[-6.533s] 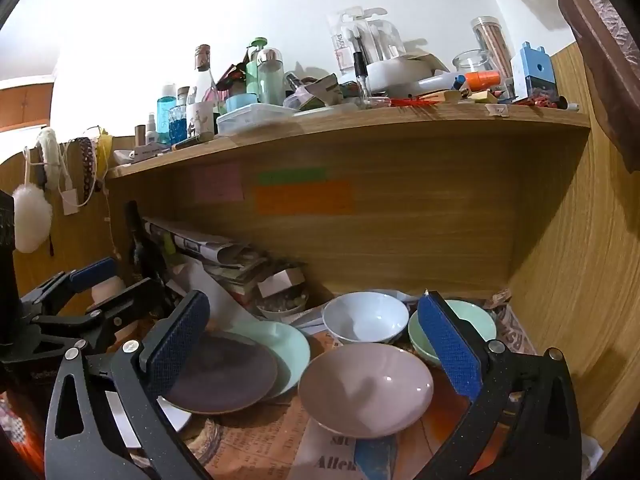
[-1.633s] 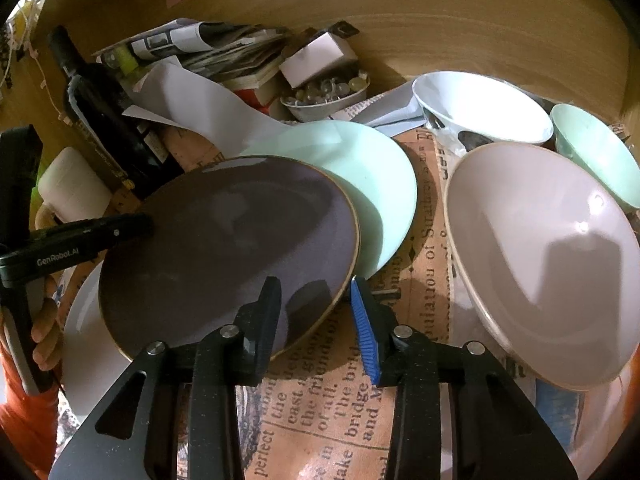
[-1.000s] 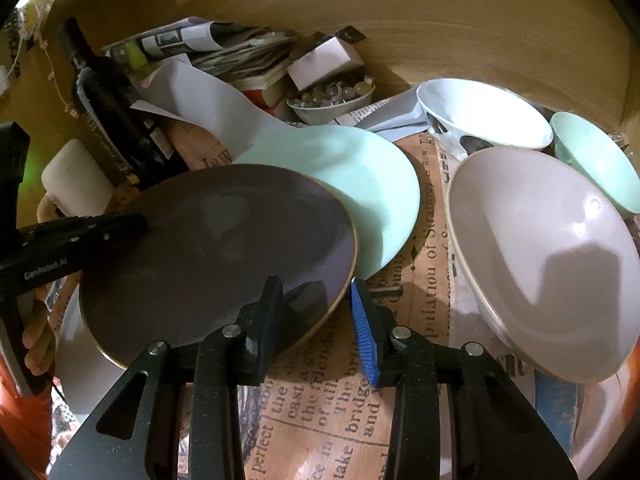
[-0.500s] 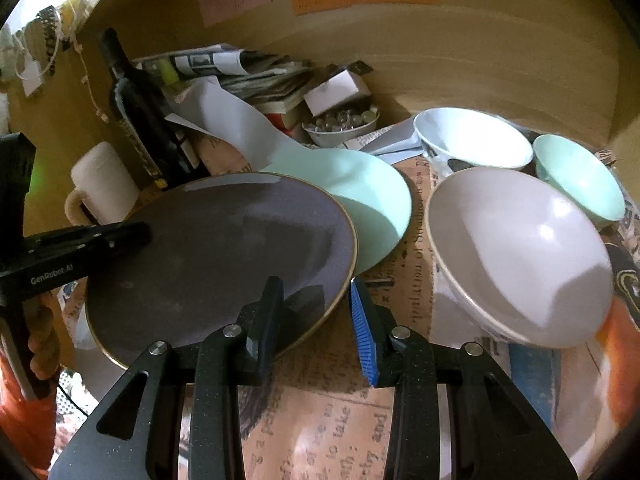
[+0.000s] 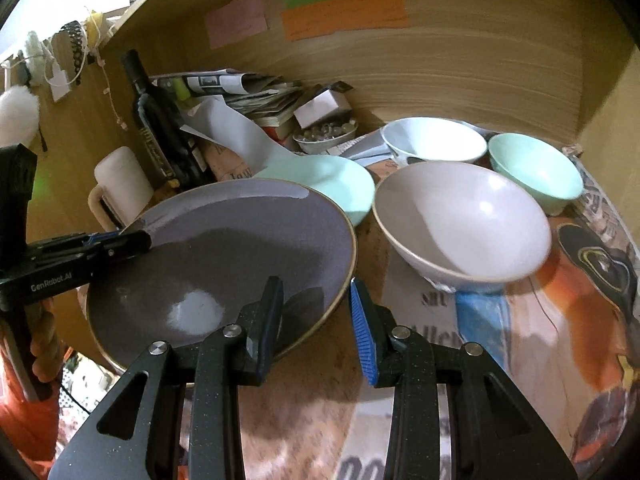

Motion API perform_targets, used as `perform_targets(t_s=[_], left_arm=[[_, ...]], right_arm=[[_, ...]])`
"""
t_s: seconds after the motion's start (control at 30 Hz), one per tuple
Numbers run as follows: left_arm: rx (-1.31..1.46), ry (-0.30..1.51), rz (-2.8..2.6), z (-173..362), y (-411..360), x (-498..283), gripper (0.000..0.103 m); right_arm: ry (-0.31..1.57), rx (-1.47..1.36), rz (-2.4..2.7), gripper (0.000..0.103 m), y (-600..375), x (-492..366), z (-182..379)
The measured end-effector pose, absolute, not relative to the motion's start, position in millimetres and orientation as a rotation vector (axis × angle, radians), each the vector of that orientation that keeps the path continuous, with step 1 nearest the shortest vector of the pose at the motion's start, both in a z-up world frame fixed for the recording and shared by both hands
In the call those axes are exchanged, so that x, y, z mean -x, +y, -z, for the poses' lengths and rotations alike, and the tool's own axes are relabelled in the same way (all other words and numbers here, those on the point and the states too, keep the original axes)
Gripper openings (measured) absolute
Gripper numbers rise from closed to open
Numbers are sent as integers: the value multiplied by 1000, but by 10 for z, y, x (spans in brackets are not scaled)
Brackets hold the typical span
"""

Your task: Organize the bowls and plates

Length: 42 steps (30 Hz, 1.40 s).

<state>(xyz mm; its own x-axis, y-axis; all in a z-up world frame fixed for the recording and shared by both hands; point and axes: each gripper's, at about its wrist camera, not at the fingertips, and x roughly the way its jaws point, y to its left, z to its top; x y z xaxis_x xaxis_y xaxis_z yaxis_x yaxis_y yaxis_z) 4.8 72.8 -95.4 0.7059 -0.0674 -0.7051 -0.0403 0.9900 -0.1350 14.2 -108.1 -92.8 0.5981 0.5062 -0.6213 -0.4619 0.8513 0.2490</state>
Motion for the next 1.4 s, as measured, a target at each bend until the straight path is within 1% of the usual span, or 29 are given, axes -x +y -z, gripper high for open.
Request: perform_targets(t_s=[0.57, 0.83, 1.4], left_arm=[[158, 810, 42, 1119, 256, 165, 27], [165, 846, 58, 1292, 96, 82, 27], [130, 911, 82, 1537, -89, -84, 28]], right_arm=[[749, -37, -543, 31, -1465, 129, 1039], [783, 15, -512, 31, -1566, 131, 1159], [856, -6, -487, 31, -1729, -28, 1383]])
